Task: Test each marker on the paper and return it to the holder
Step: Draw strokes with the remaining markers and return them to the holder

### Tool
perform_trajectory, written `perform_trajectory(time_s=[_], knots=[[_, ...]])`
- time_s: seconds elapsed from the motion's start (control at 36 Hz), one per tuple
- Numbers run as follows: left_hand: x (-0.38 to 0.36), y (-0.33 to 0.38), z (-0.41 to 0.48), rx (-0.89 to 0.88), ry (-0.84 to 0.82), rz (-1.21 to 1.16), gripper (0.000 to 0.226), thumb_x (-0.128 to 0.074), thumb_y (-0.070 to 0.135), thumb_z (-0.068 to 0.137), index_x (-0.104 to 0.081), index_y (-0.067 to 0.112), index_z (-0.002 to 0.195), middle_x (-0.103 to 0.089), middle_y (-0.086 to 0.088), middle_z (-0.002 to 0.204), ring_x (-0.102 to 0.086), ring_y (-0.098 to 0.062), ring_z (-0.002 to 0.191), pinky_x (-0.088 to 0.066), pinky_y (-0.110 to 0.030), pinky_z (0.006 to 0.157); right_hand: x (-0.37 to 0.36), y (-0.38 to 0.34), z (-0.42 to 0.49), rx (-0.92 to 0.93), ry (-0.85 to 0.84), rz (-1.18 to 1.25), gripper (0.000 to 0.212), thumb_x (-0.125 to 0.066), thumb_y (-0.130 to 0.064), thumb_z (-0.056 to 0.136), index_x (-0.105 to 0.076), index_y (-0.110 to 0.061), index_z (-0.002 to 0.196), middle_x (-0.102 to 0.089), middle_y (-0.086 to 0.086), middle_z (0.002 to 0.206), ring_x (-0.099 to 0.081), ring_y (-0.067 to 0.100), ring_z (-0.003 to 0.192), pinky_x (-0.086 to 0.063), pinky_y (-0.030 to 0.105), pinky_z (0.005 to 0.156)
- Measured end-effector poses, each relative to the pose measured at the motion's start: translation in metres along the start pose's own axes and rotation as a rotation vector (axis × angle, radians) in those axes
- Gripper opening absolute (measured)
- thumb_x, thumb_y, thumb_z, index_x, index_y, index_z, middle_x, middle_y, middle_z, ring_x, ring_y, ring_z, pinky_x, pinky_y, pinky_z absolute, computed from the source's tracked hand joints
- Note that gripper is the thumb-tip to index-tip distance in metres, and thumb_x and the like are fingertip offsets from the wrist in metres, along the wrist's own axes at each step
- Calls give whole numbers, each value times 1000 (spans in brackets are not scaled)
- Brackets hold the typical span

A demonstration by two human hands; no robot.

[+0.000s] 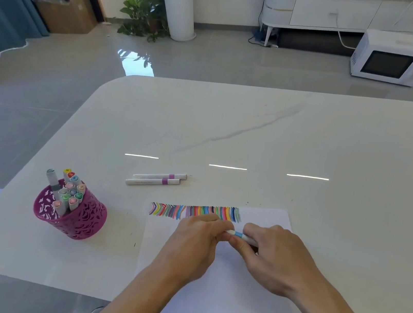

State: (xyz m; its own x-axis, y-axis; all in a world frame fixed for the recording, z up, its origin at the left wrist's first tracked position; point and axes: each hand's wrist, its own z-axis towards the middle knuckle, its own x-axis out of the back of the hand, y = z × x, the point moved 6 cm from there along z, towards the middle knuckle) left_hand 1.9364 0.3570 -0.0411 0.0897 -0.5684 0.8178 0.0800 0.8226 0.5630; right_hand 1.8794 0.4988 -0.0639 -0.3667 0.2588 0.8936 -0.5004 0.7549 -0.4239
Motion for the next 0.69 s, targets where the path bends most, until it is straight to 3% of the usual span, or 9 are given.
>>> perform_trajectory(time_s=[0.17, 0.25, 0.33, 0.39, 0.44, 0.5, 0.56, 0.61, 0.69], knots=[[10, -6, 2, 30, 53, -26, 26, -58, 3, 93, -76, 18, 104, -71, 5, 90, -61, -8, 76, -49, -19, 72, 7, 7, 1, -77, 41, 61, 60, -42, -71, 97, -39, -21, 63, -46, -5, 53, -43, 14, 49, -30, 28, 49], [19, -16, 4, 81, 116, -2, 19, -61, 12, 97, -76, 20, 106, -69, 8, 88, -58, -10, 72, -39, -9, 66, 17, 18, 1, -117, 116, 118, 61, -44, -68, 97, -35, -20, 61, -40, -4, 47, -39, 15, 48, -28, 30, 48], [16, -20, 4, 71, 126, 16, 15, -61, 17, 98, -75, 20, 104, -65, 7, 86, -56, -14, 75, -42, -19, 67, 23, 23, 1, -132, 152, 219, 52, -42, -62, 99, -41, -25, 63, -50, -12, 50, -44, 12, 51, -30, 29, 50], [8, -18, 4, 56, 108, 23, 15, -64, 16, 96, -75, 21, 105, -66, 6, 89, -56, -17, 84, -46, -28, 75, 21, 23, 0, -129, 127, 260, 45, -36, -53, 103, -55, -25, 74, -61, -10, 64, -54, 12, 63, -47, 36, 63], [3, -16, 4, 40, 115, 43, 15, -66, 18, 94, -74, 22, 106, -68, 10, 99, -56, -15, 96, -46, -26, 82, 19, 24, 1, -127, 130, 291, 34, -37, -38, 107, -62, -23, 91, -65, -5, 75, -57, 14, 70, -53, 41, 75], [-2, -15, 5, 15, 131, 51, 15, -68, 21, 93, -75, 25, 106, -68, 13, 111, -56, -12, 108, -46, -25, 89, 18, 25, 3, -125, 149, 355, 24, -41, -27, 108, -61, -36, 117, -66, -9, 81, -58, 8, 71, -50, 29, 70], [-8, -15, 6, -14, 107, 53, 16, -67, 26, 94, -75, 28, 108, -63, 14, 130, -50, -10, 124, -44, -27, 100, 17, 23, 5, -89, 165, 413, 37, -42, -22, 109, -52, -48, 134, -66, -15, 93, -59, -2, 77, -45, 16, 67], [-17, -14, 9, -31, 51, 46, 17, -65, 30, 96, -73, 31, 110, -51, 13, 146, -37, -8, 140, -32, -25, 112, 17, 23, 5, -74, 199, 512, 37, -43, -19, 110, -58, -48, 128, -65, -19, 103, -63, -6, 74, -47, 12, 68], [-25, -15, 13, -25, 29, 28, 17, -64, 33, 96, -72, 34, 111, -43, 11, 153, -27, -7, 147, -24, -23, 115, 16, 30, 5, -132, 227, 715, 41, -42, -12, 109, -72, -39, 105, -71, -9, 100, -71, 9, 69, -56, 18, 67]])
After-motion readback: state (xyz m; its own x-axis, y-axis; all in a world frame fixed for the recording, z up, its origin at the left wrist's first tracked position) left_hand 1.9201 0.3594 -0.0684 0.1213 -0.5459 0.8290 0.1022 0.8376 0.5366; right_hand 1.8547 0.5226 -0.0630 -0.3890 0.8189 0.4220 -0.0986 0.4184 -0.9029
